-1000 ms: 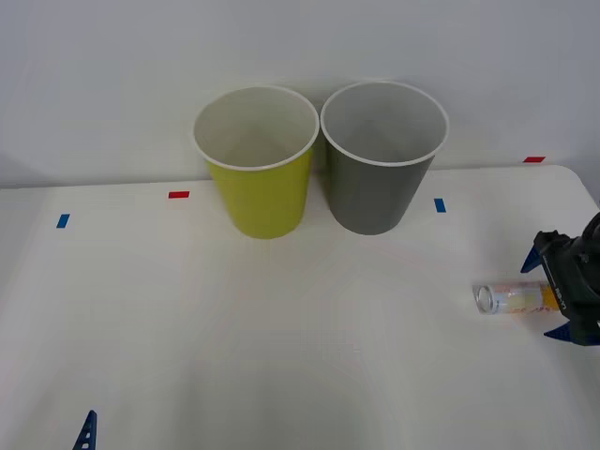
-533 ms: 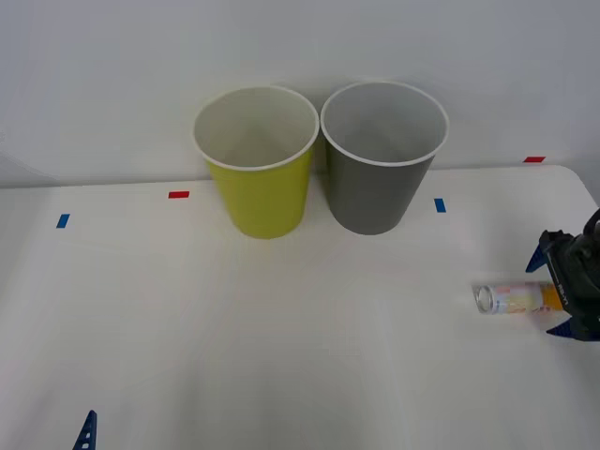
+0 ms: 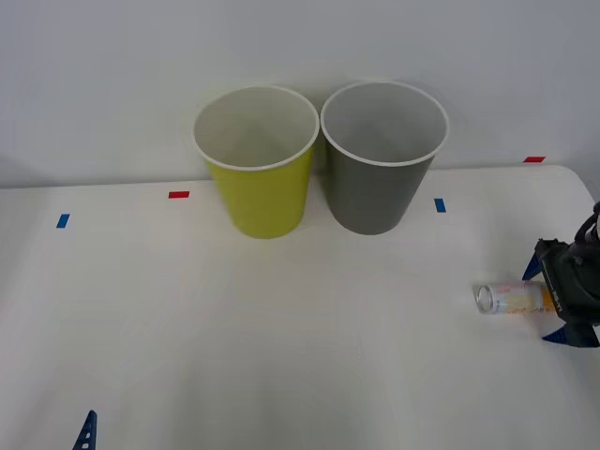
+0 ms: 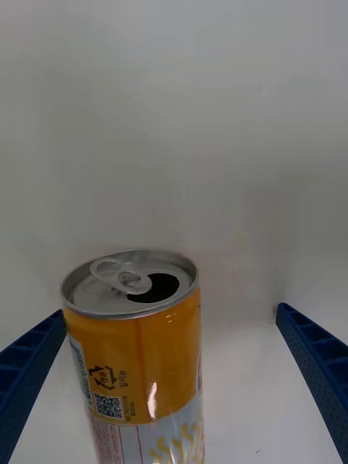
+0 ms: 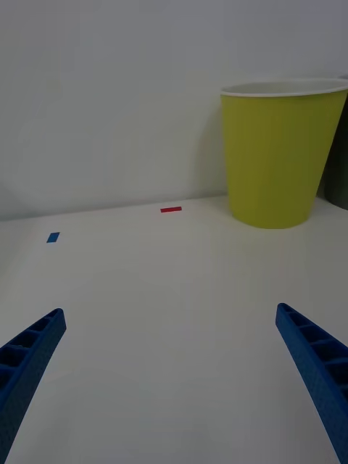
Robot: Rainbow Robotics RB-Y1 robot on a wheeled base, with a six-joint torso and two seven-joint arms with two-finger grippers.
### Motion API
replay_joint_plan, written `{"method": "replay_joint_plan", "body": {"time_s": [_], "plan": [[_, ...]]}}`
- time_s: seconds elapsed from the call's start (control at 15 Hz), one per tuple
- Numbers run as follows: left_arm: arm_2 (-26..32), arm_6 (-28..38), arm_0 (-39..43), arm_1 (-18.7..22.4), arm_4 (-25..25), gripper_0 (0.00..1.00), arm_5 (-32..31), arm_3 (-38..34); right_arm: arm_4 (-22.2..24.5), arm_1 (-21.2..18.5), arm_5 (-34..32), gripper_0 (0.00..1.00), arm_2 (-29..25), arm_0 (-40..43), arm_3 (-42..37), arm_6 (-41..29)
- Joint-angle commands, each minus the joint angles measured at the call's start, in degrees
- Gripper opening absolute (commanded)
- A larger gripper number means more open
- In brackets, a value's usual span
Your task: Put cans in the gray bin and PET bottles in the light green bin.
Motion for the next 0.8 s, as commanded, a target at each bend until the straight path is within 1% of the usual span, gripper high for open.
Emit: {"method": "replay_joint_plan", "body": {"time_s": [0.07,0.33,0.73,0.8], "plan": [[0.00,0.00,0.00,0.00,0.00,1.00,0.00,0.00,-0.32,0.05,-0.15,1.00,0.03,0.02,0.83,-0.41],[0.00,0.00,0.00,0.00,0.00,1.00,0.00,0.00,-1.02,0.13,-0.15,1.00,0.12,-2.18,4.88,-1.11],[0.00,0.00,0.00,0.00,0.00,1.00,0.00,0.00,-1.37,0.22,-1.56,1.00,0.47,-2.71,4.97,-0.85],[0.00,0.00,0.00,0.00,0.00,1.00,0.00,0.00,-1.37,0.13,-1.82,0.93,0.82,-2.71,4.97,-0.59]]}}
